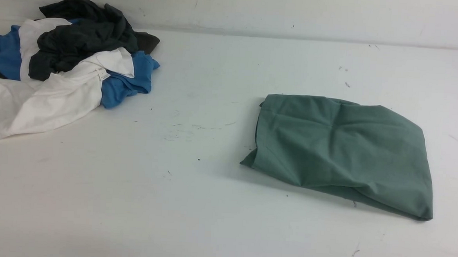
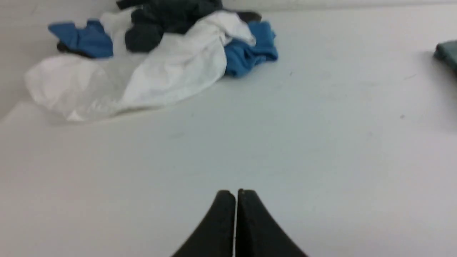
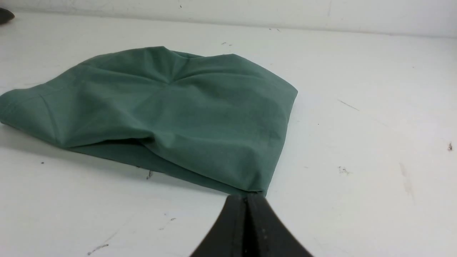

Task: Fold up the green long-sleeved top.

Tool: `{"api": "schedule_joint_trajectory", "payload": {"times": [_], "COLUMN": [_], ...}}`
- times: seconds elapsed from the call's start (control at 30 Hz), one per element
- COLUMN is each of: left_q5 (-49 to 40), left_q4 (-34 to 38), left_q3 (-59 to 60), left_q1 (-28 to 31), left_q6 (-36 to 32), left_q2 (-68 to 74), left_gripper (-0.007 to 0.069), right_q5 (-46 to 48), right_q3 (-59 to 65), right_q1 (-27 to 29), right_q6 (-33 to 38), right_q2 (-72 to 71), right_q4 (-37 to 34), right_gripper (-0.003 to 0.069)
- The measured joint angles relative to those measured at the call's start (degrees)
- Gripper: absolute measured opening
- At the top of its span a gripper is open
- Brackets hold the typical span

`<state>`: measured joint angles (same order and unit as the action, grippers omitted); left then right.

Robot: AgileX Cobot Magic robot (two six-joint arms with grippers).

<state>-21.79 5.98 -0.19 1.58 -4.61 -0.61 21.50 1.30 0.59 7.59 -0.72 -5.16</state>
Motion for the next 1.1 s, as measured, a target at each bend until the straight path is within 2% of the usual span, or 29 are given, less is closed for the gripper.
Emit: {"api": "schedule_joint_trajectory", "payload": {"times": [0.07, 0.2, 1.1], "left_q5": [0.7, 0.6, 0.6], "left_q4": [-1.7, -4.1, -4.3], "left_q3": [1.4, 1.4, 1.4], "left_q1": [0.0, 0.0, 0.0], "left_q6": [3.5, 5.3, 5.4], "left_q2": [0.0, 0.0, 0.0], "left_gripper": [-0.0004, -0.0004, -0.0004], "right_q5": [0.0, 0.0, 0.0], "right_q3": [0.0, 0.0, 0.0], "right_q1": [0.0, 0.0, 0.0], "right_q6": [0.0, 0.0, 0.0], "right_q2": [0.0, 0.0, 0.0], "right_q4": [0.0, 0.0, 0.0], "right_gripper": [-0.0015, -0.0015, -0.0015]}}
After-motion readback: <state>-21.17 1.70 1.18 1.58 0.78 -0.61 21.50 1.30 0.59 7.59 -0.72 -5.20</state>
